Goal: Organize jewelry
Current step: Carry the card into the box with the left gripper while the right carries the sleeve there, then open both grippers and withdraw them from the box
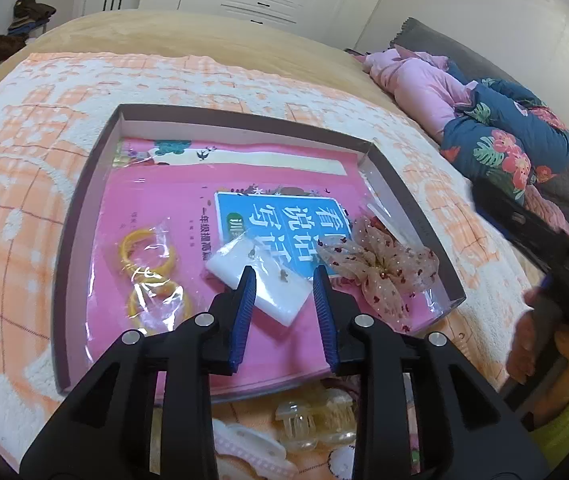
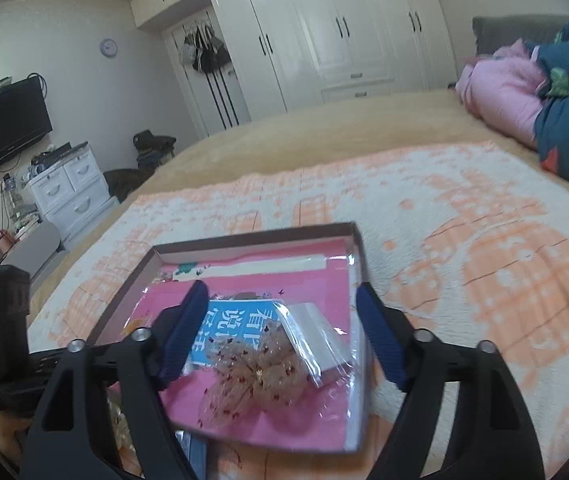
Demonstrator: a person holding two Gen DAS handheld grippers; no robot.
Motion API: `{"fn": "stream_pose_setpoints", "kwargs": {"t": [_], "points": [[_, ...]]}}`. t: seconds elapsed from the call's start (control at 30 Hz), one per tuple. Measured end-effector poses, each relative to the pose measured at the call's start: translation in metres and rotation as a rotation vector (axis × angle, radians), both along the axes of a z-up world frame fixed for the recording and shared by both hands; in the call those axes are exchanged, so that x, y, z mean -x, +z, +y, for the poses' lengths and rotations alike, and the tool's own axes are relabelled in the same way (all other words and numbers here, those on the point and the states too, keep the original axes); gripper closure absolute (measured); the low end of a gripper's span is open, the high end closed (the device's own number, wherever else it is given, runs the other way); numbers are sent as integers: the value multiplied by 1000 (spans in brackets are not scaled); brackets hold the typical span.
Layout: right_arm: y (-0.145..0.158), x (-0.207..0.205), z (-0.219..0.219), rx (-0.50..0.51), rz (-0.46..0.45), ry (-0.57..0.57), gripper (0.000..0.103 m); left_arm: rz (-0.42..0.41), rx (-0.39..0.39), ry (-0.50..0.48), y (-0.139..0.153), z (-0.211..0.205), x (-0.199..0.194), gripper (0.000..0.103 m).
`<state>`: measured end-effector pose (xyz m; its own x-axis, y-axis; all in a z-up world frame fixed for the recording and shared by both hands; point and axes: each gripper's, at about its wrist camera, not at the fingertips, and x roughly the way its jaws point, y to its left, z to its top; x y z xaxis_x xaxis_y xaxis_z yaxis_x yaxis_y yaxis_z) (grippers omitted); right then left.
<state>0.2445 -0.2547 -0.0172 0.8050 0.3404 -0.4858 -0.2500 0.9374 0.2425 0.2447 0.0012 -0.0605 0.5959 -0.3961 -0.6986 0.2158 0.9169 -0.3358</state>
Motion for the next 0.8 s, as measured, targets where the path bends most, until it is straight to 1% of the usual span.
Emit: {"fn": "stream_pose_setpoints", "kwargs": {"t": [0.03,0.1,0.13,0.17,0.2,0.23,0.3,0.33,0.4,0.5,0.63,0.8], "points": [[4,7,0,7,-15,4,23,-3,-1,5,1,1,2,76],[11,19,-2,22,-47,8,19,-24,1,21,7,3,8,66],[14,26,-2,28,-64,8,17,-38,5,28,11,5,11,64],[18,32,-3,33,-81,6,15,-48,6,35,13,5,14,58],[20,37,-4,37,-94,5,14,-61,5,44,17,7,18,51],[23,43,-5,41,-107,6,14,-77,6,53,22,8,23,48],[27,52,-6,53,-129,4,12,-112,7,71,31,11,33,39],[29,58,-6,59,-144,1,10,-124,7,76,35,12,37,36],[32,67,-7,62,-165,-1,8,-152,8,90,43,14,47,23],[35,77,-8,62,-175,4,7,-189,19,108,54,18,61,13],[41,92,-10,63,-195,4,6,-232,15,118,66,20,78,11],[46,107,-11,69,-209,8,6,-260,16,113,74,21,95,11]]}}
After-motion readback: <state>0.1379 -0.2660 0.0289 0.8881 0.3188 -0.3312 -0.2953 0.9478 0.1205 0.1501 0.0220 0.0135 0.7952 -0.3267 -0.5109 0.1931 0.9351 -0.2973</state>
